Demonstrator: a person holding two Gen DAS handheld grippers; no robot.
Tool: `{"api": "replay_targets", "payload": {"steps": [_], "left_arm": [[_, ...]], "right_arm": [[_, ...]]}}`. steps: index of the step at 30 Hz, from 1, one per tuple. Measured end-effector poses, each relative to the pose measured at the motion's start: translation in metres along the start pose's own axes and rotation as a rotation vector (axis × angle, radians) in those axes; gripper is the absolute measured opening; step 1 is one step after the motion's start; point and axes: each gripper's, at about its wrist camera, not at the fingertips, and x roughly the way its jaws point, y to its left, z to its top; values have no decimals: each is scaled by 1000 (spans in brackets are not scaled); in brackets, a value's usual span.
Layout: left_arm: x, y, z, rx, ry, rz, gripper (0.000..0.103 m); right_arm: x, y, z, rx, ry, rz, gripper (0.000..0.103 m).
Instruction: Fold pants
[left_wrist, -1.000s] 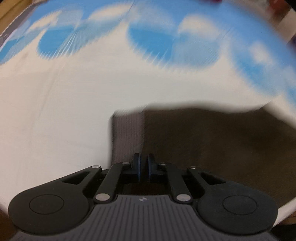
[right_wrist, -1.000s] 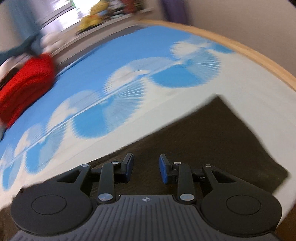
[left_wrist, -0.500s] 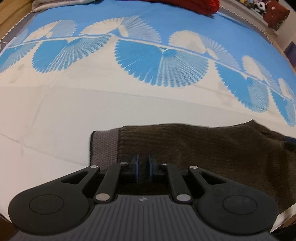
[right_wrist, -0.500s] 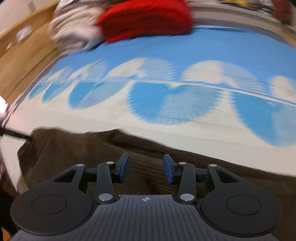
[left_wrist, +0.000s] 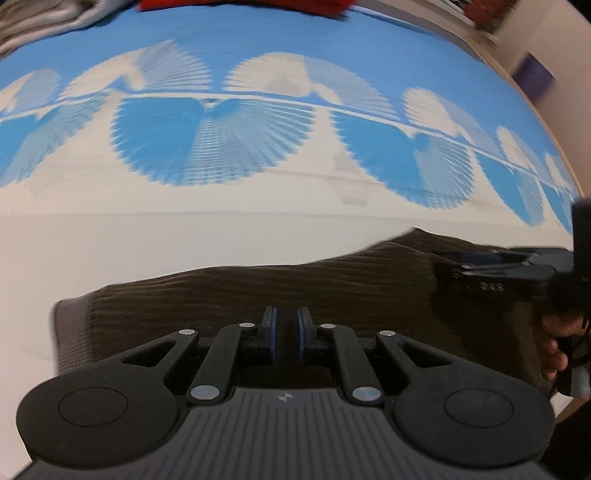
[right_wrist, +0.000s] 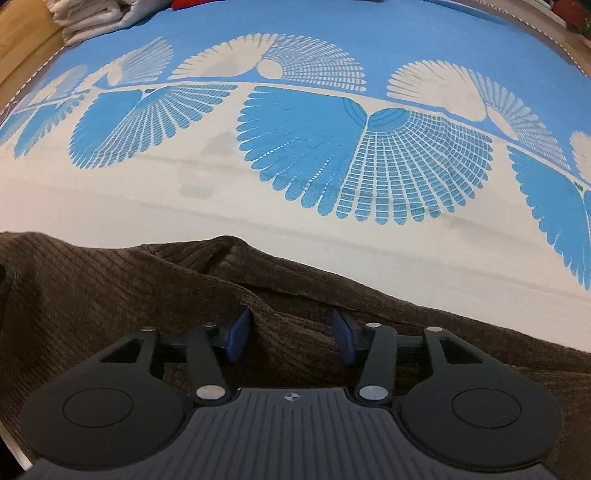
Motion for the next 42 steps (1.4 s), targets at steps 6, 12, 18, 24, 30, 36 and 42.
{"api": "replay_targets", "payload": {"steps": [6,12,18,24,30,36,42], "left_arm": [[23,-50,5,141,7,-26,12],[73,-66,18,214,45,65,12],[69,-64,26,129,28,97,12],[47,-91,28,167,-8,-56,23],[85,-87,34,171,8,-6,47],[49,-82,46,44,-91,-89,35],[62,-127,23,226,25,-219,20]], "right_arm": [[-26,-28,3,57,-50,30,50],[-122,-90,-16,157,-268,13,50],[-187,-156,-76,283,-418,-105,50],[-203,-211,-147,425,-387,-174,50],[-219,-250,-200,554,-392,-242,50],[-234,-285,-245,726,-429,-278,50],[-232,-325,-277,884,-413,-291,50]]}}
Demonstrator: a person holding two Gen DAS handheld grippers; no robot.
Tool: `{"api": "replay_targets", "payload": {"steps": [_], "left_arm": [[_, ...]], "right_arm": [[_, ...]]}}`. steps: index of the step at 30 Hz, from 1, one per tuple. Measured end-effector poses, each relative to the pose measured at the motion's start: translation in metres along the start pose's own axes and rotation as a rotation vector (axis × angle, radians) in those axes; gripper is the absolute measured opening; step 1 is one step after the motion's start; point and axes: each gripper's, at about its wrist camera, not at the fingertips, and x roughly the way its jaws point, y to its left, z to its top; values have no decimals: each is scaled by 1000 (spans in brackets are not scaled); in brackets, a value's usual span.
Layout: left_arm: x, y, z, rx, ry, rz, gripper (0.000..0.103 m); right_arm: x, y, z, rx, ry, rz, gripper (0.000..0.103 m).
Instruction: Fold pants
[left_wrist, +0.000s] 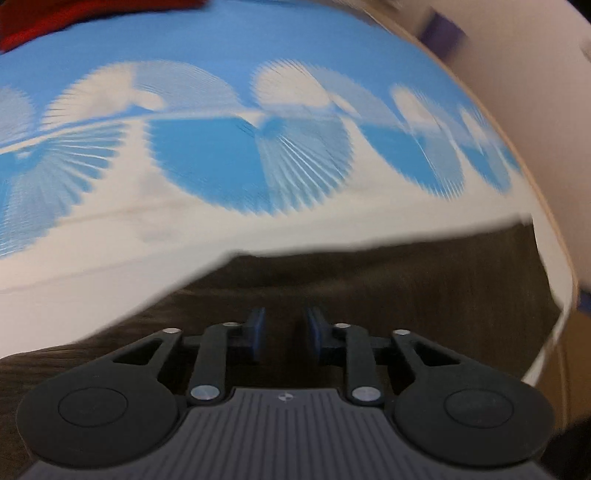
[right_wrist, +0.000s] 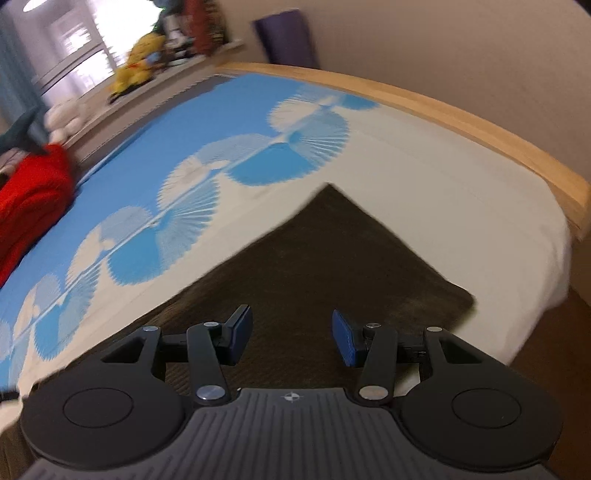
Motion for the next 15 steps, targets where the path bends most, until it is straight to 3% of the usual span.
{"api": "replay_targets", "payload": {"steps": [2,3,5,7,8,12,15], "left_arm": [[21,-10,-6,79,19,98,5],[32,-11,-9,119,5,202,2],[34,-16,-15,154,-98,284,2],[26,-33,-17,178,-147,389,3],[18,-40,-17,168,-166,404,4],[-32,-48,-12,77,-169,271,5],[-81,-65,-25,127,-204,240,7]], "right_arm": [[2,-21,4,108,-4,-27,50],[4,-32,5,167,-8,-40,50],[4,-54,5,276,-18,-69,50],[4,-73,2,370,-24,-98,50],[4,-82,1,409,-27,-103,50],[19,-107,-8,485,6,-100,50],[38,-121,-15,511,49,-101,51]]}}
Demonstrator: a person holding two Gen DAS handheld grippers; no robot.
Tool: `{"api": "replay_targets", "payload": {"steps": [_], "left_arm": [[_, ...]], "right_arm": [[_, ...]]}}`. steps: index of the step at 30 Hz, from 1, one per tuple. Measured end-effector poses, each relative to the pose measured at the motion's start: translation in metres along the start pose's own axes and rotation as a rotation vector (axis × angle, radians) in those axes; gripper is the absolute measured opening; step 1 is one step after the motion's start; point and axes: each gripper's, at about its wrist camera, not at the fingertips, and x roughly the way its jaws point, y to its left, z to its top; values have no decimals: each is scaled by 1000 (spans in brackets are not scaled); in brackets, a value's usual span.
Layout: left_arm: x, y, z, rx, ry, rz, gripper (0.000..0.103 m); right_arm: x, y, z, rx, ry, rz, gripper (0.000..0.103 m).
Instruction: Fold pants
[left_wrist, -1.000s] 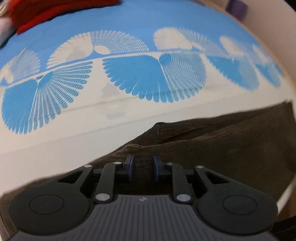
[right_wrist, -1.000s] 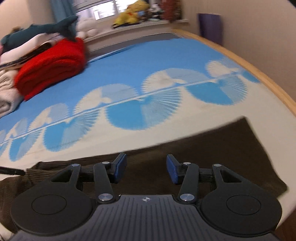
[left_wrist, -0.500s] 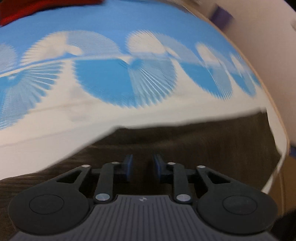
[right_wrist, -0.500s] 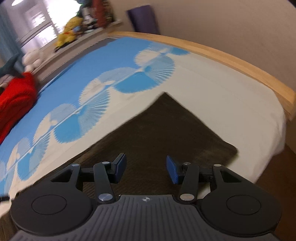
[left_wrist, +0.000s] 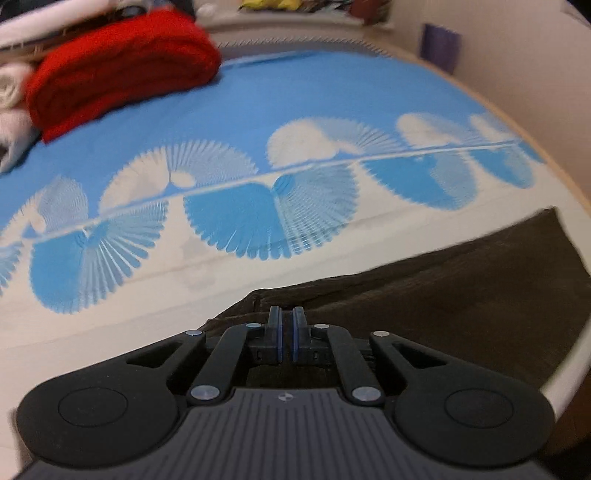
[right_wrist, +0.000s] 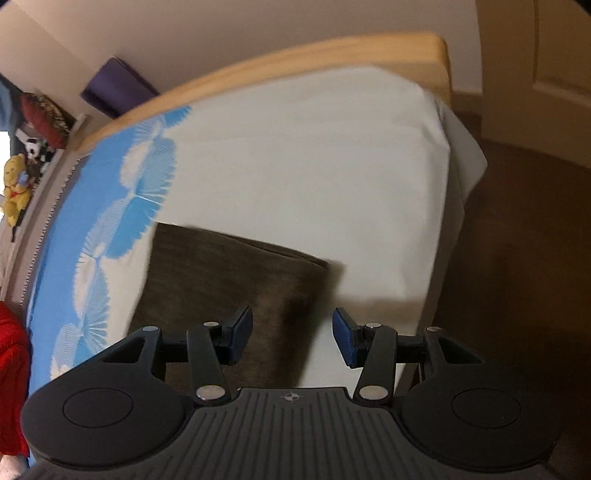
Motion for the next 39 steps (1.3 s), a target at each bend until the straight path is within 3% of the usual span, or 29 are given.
{"api": "replay_targets", "payload": {"steps": [5,7,9,10,14,19,20,22,26,29,33,36,39], "left_arm": [[-67,-5,-46,-24,-91,-84,20],[-74,-12,-79,-17,-107,-68,20],[-68,-31,-104,85,-41,-2,20],[-68,-41,-110,143,-40,18,20],[-74,-53,-113,223,-157,13,20],[-67,-37,-118,206,-140,42,20],[-68,-33,-116,192,-144,43,20],[-70,-25,-114,170,-148,48,20],[-78,-12,-112,118,-144,58,20],[-82,3,-111,40,-135,38,20],[-93,25,-114,-30,-153,48,20],[-101,42,-120,-45,-171,84,20],[-106,63,-128,-85,-159,98,20]], "right_arm": [[18,-11,6,-9,-15,105,51],[29,-8,3,-32,12,144,51],[38,-3,2,-51,30,126,51],[41,-4,2,-36,33,120,51],[47,-8,5,86,11,135,51],[49,-2,-2,155,-40,116,49],[50,-1,-3,168,-47,116,45],[53,-2,-6,188,-40,113,25],[45,0,-6,191,-79,116,16],[17,33,-9,36,-175,160,14],[-33,117,-38,-322,-311,204,13],[-81,187,-94,-645,-437,259,13],[-126,239,-188,-972,-537,385,13]]}}
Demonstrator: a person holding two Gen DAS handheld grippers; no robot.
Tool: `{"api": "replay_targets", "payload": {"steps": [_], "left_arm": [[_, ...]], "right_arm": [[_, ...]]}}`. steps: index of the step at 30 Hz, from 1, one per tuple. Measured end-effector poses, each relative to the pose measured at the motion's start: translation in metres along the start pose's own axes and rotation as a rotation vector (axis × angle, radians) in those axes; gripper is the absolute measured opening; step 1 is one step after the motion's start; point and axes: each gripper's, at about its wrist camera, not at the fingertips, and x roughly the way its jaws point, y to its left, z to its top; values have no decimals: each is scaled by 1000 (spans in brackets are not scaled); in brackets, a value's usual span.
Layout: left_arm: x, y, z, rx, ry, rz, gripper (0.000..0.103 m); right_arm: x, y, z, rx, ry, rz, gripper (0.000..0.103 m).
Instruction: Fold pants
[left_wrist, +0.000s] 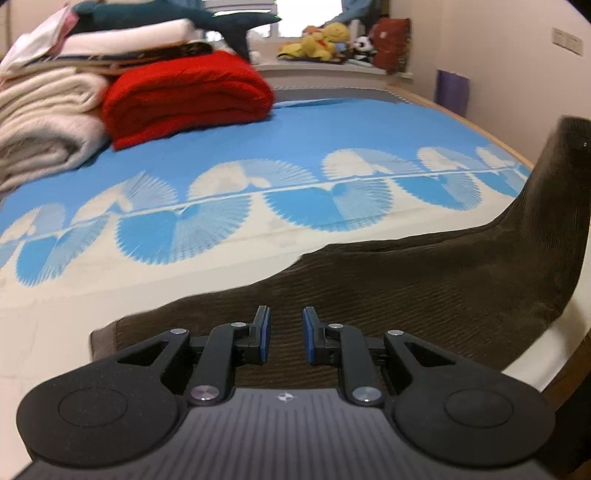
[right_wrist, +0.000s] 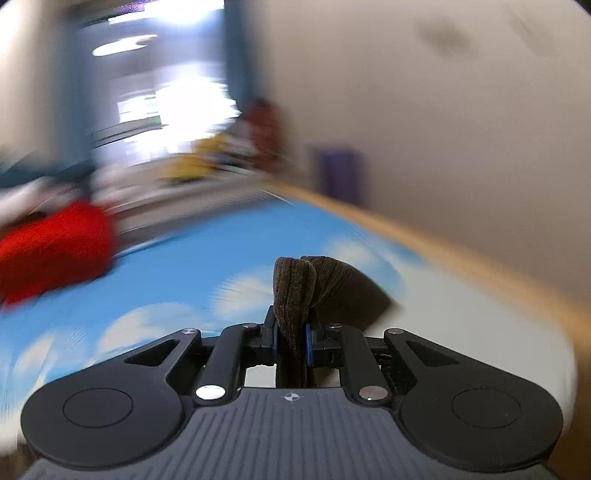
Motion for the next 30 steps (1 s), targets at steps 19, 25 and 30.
{"api": "replay_targets", "payload": {"steps": [19,25,30], "left_arm": [[16,77,-57,-120,67,-4,20],[25,64,-54,-121,55,-23,20],[28,56,-55,-90,50,-15,20]], "right_arm": [[-50,248,-164,-554,356,629,64],[-37,273,-187,-601,442,716,69],[-46,279,-192,-678,436,732,42]]}}
